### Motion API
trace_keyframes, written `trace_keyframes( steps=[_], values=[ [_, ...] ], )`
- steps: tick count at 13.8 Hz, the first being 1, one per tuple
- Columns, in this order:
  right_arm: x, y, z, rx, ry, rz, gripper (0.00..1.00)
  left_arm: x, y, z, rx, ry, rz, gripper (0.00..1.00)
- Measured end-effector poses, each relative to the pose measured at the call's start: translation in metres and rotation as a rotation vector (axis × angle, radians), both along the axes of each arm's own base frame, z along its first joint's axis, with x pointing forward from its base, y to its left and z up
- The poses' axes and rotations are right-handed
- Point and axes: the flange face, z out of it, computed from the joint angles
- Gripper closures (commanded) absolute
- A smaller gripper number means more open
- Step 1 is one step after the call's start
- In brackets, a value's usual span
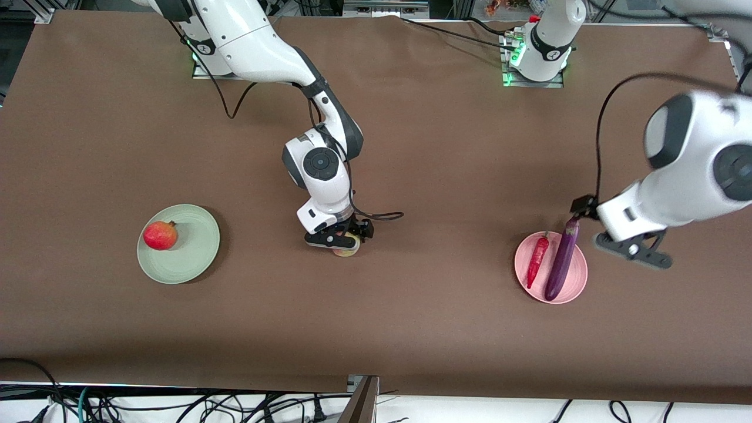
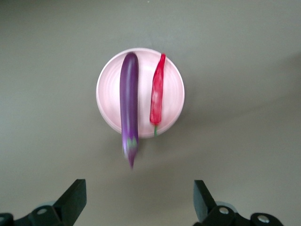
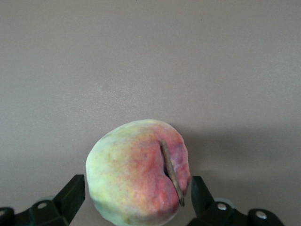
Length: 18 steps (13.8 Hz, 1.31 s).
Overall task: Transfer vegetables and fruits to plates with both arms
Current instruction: 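Release the eggplant on the pink plate and raise the left gripper, then grasp the peach with the right gripper and carry it to the green plate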
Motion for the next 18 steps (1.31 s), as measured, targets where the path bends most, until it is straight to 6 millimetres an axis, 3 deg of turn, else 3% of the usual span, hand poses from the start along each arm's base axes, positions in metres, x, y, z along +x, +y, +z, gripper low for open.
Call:
trace_keyframes(
  steps=[2, 3, 4, 7, 9, 12, 14, 16, 18],
  values=[
    [0.000, 0.000, 0.000, -0.003, -0.003, 0.011, 0.00, -0.013, 0.006, 0.069, 0.009, -0.033, 0.065, 0.00],
    [0.000, 0.000, 0.000, -0.006, -0.006, 0.020, 0.00, -0.016, 0.010, 0.091, 0.009, -0.058, 0.097, 0.00],
    [0.001, 0.000, 0.001, -0.009, -0.013, 0.027, 0.00, -0.016, 0.013, 0.099, 0.011, -0.071, 0.129, 0.00],
    [0.003, 0.000, 0.003, -0.012, -0.036, 0.054, 0.02, -0.014, 0.014, 0.094, 0.024, -0.075, 0.252, 0.00],
    [0.005, -0.002, 0.004, -0.020, -0.044, 0.079, 0.22, -0.023, 0.007, 0.095, 0.029, -0.110, 0.265, 0.00],
    [0.007, -0.003, 0.006, -0.026, -0.055, 0.115, 0.57, -0.079, -0.001, 0.099, 0.023, -0.186, 0.275, 0.00],
    [0.007, -0.004, 0.006, -0.029, -0.056, 0.127, 0.60, -0.109, 0.009, 0.101, -0.001, -0.179, 0.299, 0.00],
    [0.011, -0.009, 0.007, -0.033, -0.060, 0.122, 0.61, -0.116, 0.016, 0.103, -0.012, -0.188, 0.311, 0.00],
    [0.025, -0.029, 0.016, -0.054, -0.038, 0.102, 0.61, -0.115, 0.013, 0.098, -0.012, -0.181, 0.306, 0.00]
  ],
)
